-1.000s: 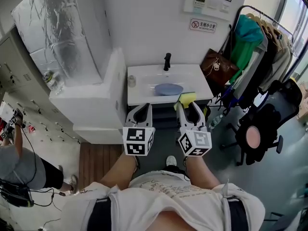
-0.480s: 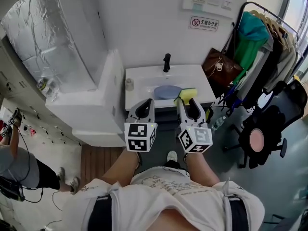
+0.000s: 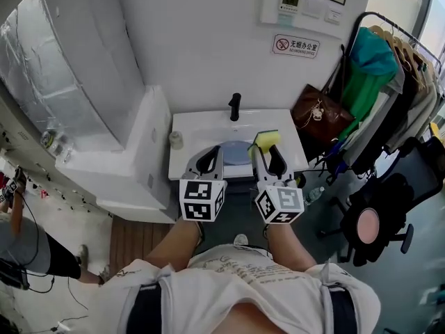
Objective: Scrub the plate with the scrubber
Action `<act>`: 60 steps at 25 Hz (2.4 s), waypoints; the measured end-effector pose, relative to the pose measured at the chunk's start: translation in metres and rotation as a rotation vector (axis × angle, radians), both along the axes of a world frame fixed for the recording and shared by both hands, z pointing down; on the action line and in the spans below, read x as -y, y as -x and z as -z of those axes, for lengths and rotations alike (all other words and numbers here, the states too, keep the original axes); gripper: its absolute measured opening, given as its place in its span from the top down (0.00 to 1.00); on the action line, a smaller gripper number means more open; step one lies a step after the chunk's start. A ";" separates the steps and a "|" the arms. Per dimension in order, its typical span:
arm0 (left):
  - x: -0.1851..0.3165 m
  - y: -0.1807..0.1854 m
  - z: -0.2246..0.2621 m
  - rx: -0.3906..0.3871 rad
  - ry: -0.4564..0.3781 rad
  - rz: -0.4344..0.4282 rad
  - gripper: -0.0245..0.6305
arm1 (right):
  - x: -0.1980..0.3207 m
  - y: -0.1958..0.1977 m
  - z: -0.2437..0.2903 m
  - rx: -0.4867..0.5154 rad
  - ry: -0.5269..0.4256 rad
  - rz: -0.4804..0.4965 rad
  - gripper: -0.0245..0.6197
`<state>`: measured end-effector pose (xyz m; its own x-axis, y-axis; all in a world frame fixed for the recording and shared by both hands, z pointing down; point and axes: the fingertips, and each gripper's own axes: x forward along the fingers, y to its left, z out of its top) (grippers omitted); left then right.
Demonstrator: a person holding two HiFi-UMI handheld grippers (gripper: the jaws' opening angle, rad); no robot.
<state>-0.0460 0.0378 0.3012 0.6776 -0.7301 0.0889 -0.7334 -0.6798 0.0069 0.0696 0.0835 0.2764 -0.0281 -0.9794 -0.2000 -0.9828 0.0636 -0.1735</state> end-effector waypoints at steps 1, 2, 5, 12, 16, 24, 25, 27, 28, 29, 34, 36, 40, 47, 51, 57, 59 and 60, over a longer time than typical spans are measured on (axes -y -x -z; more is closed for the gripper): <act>0.007 -0.006 0.000 0.001 0.002 0.009 0.93 | 0.007 -0.007 0.000 0.002 0.003 0.006 0.68; 0.013 -0.012 0.000 0.003 0.005 0.017 0.93 | 0.014 -0.013 -0.001 0.004 0.008 0.013 0.68; 0.031 -0.032 -0.003 0.010 0.016 0.037 0.93 | 0.032 -0.035 -0.005 0.011 0.021 0.031 0.68; 0.054 -0.079 -0.011 0.025 0.045 0.060 0.93 | 0.063 -0.080 -0.014 0.026 0.035 0.076 0.68; 0.063 -0.090 -0.017 0.043 0.054 0.086 0.93 | 0.077 -0.096 -0.021 0.048 0.050 0.097 0.68; 0.089 -0.094 -0.030 0.035 0.100 0.123 0.93 | 0.103 -0.103 -0.034 0.057 0.075 0.133 0.68; 0.092 -0.095 -0.031 0.036 0.101 0.124 0.93 | 0.105 -0.104 -0.035 0.056 0.077 0.136 0.68; 0.100 -0.097 -0.032 0.036 0.098 0.124 0.93 | 0.112 -0.105 -0.036 0.054 0.078 0.140 0.68; 0.104 -0.099 -0.031 0.036 0.094 0.123 0.93 | 0.116 -0.107 -0.036 0.051 0.075 0.140 0.68; 0.109 -0.101 -0.031 0.036 0.090 0.122 0.93 | 0.120 -0.108 -0.036 0.048 0.073 0.140 0.68; 0.131 -0.109 -0.037 0.029 0.098 0.112 0.93 | 0.143 -0.113 -0.042 0.046 0.090 0.141 0.68; 0.143 -0.109 -0.040 0.023 0.103 0.110 0.93 | 0.155 -0.112 -0.043 0.043 0.093 0.146 0.68; 0.172 -0.110 -0.043 0.008 0.120 0.107 0.93 | 0.183 -0.114 -0.045 0.038 0.108 0.148 0.68; 0.231 -0.109 -0.048 0.016 0.133 0.094 0.93 | 0.242 -0.117 -0.054 0.010 0.151 0.139 0.68; 0.269 -0.102 -0.059 0.029 0.167 0.088 0.93 | 0.274 -0.125 -0.062 0.002 0.181 0.107 0.68; 0.310 -0.094 -0.099 0.066 0.270 0.084 0.93 | 0.306 -0.139 -0.099 -0.012 0.283 0.064 0.68; 0.315 -0.090 -0.115 0.091 0.312 0.080 0.93 | 0.313 -0.140 -0.114 -0.016 0.319 0.066 0.67; 0.317 -0.089 -0.123 0.104 0.331 0.077 0.93 | 0.316 -0.140 -0.121 -0.018 0.335 0.070 0.68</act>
<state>0.0431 -0.2793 0.4246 0.5964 -0.6991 0.3943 -0.7909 -0.5956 0.1402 0.2095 -0.2321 0.3978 -0.0985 -0.9862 0.1334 -0.9812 0.0739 -0.1785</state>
